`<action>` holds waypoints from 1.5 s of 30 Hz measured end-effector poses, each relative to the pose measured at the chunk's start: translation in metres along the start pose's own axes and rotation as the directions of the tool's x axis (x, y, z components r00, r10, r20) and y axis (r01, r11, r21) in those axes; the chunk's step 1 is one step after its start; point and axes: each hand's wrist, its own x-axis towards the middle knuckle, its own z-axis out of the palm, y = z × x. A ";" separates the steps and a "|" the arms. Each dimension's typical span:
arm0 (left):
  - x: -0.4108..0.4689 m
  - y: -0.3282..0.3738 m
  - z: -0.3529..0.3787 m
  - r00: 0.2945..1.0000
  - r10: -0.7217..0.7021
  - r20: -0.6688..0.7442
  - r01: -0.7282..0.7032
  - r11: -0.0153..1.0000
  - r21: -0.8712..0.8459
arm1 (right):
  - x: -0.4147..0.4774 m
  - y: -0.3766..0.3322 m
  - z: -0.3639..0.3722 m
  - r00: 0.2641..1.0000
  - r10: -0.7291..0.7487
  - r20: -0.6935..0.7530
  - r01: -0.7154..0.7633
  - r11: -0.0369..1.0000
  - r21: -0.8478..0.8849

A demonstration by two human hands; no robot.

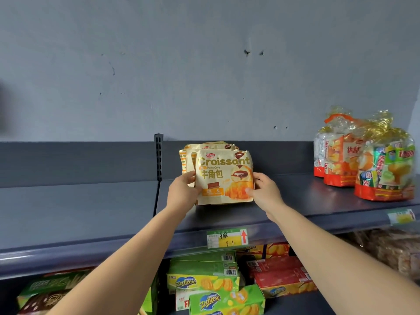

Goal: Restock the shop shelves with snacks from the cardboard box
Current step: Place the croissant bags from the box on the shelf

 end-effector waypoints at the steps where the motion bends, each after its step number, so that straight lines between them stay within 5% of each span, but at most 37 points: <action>1: 0.001 0.000 0.002 1.000 0.000 -0.010 0.000 1.000 0.009 | 0.002 0.001 0.000 1.000 -0.006 0.005 0.006 1.000 -0.011; 29: -0.049 0.012 0.001 0.996 -0.033 -0.083 0.067 0.895 0.440 | -0.041 -0.007 -0.027 0.992 -0.010 0.125 0.056 0.926 -0.373; 38: -0.093 0.022 0.010 0.980 0.182 0.078 -0.196 0.835 0.514 | -0.085 0.008 -0.052 0.996 -0.057 0.063 0.080 0.867 -0.491; 45: -0.133 0.010 0.025 0.880 0.363 0.305 -0.472 0.732 0.492 | -0.153 0.026 -0.076 0.996 0.019 -0.089 -0.067 0.816 -0.574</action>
